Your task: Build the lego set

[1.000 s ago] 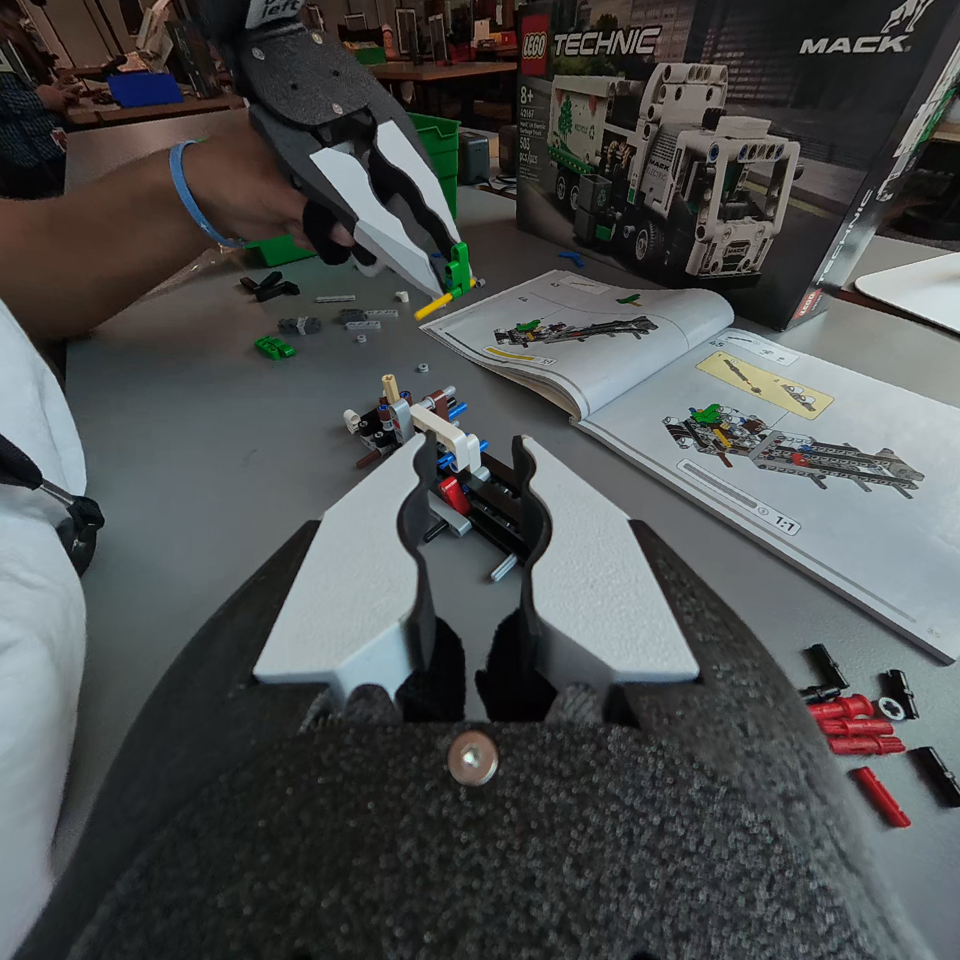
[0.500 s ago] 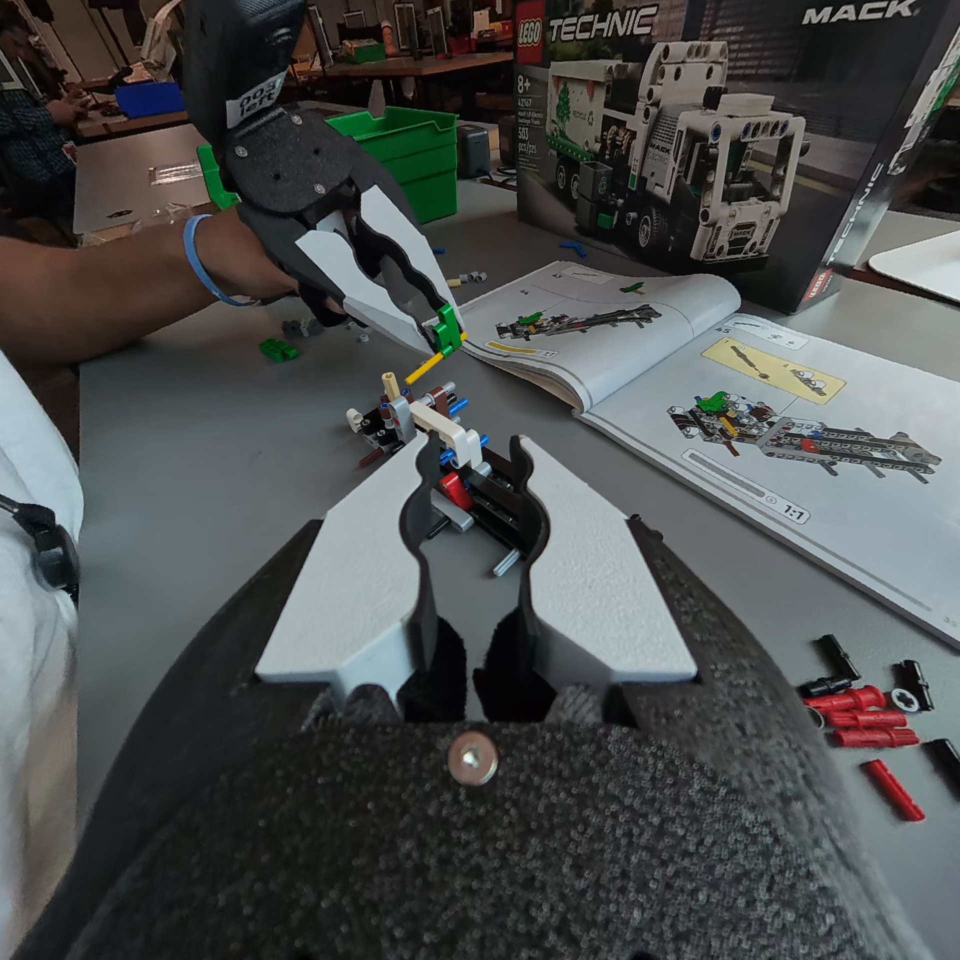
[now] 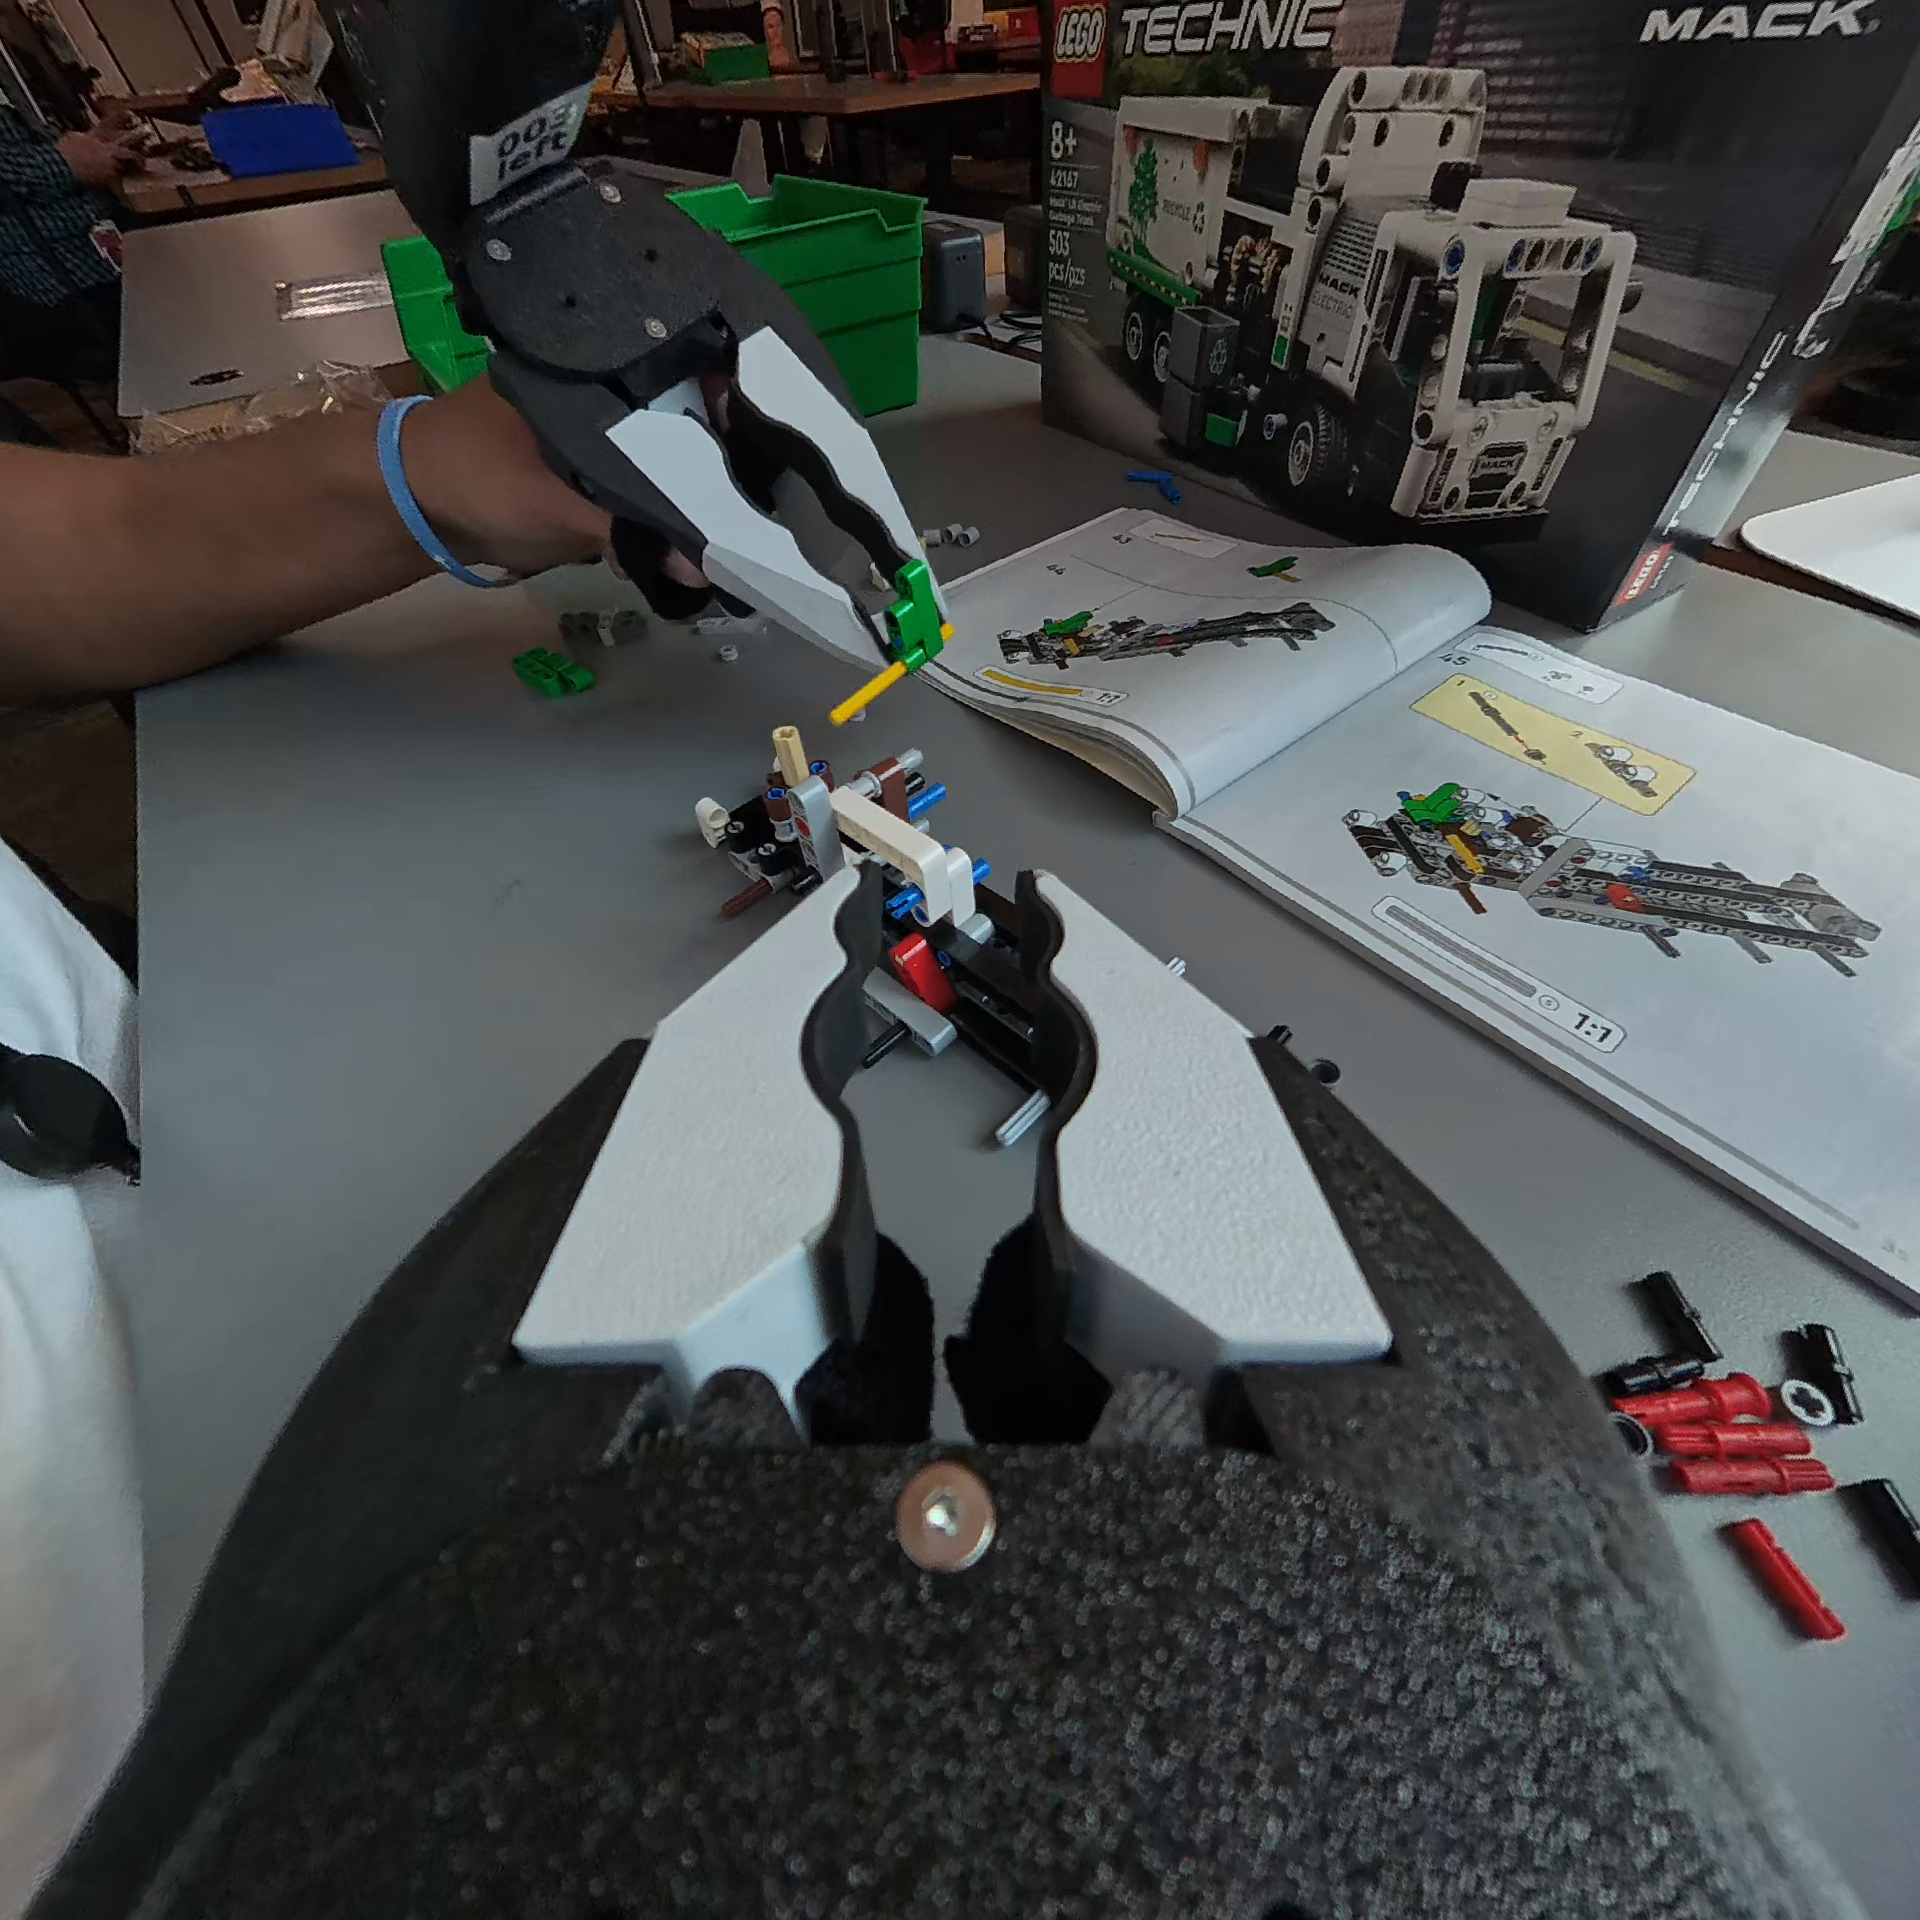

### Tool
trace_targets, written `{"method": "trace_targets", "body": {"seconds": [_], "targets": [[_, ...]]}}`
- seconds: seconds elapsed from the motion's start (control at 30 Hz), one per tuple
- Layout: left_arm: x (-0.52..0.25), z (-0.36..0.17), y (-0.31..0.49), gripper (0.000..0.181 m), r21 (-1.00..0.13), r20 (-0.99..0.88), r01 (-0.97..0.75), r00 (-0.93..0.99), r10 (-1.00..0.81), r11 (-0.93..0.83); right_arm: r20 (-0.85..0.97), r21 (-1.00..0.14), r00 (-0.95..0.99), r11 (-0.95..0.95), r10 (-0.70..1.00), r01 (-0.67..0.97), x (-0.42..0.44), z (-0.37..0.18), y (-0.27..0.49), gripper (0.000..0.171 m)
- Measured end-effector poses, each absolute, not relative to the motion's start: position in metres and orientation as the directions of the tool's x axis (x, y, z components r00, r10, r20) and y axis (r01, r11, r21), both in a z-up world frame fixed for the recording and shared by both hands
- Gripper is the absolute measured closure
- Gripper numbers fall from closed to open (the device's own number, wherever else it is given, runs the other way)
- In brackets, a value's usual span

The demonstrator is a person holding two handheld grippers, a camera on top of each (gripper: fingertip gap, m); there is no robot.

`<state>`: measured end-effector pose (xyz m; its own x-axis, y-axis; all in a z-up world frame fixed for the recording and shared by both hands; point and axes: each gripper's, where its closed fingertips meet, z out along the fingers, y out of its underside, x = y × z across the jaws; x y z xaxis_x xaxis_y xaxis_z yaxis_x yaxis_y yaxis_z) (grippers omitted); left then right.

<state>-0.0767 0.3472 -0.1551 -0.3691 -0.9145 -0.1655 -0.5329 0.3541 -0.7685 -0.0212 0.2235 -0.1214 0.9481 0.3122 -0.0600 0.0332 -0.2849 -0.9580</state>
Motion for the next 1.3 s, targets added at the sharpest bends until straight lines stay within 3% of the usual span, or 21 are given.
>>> {"method": "trace_targets", "body": {"seconds": [0.17, 0.57, 0.93, 1.17, 1.3], "targets": [[-0.079, -0.156, 0.334, 0.159, -0.762, -0.190, -0.501, -0.434, -0.881, 0.411, -0.037, -0.957, 0.952, -0.285, 0.304, 0.054, -0.023, -0.122, 0.222, 0.147], [-0.081, -0.142, 0.348, 0.159, -0.729, -0.307, -0.506, -0.361, -0.881, 0.461, 0.080, -0.935, 0.943, -0.305, 0.322, 0.183, -0.035, -0.132, 0.218, 0.149], [-0.079, -0.151, 0.332, 0.159, -0.767, -0.230, -0.481, -0.412, -0.882, 0.425, 0.140, -0.911, 0.930, -0.324, 0.338, 0.255, -0.044, -0.140, 0.218, 0.143], [-0.082, -0.150, 0.326, 0.159, -0.711, -0.314, -0.480, -0.438, -0.842, 0.514, 0.160, -0.921, 0.944, -0.301, 0.287, 0.247, -0.039, -0.134, 0.221, 0.135], [-0.082, -0.154, 0.324, 0.158, -0.728, -0.265, -0.487, -0.451, -0.853, 0.483, 0.159, -0.904, 0.889, -0.298, 0.429, 0.305, -0.066, -0.123, 0.234, 0.125]]}}
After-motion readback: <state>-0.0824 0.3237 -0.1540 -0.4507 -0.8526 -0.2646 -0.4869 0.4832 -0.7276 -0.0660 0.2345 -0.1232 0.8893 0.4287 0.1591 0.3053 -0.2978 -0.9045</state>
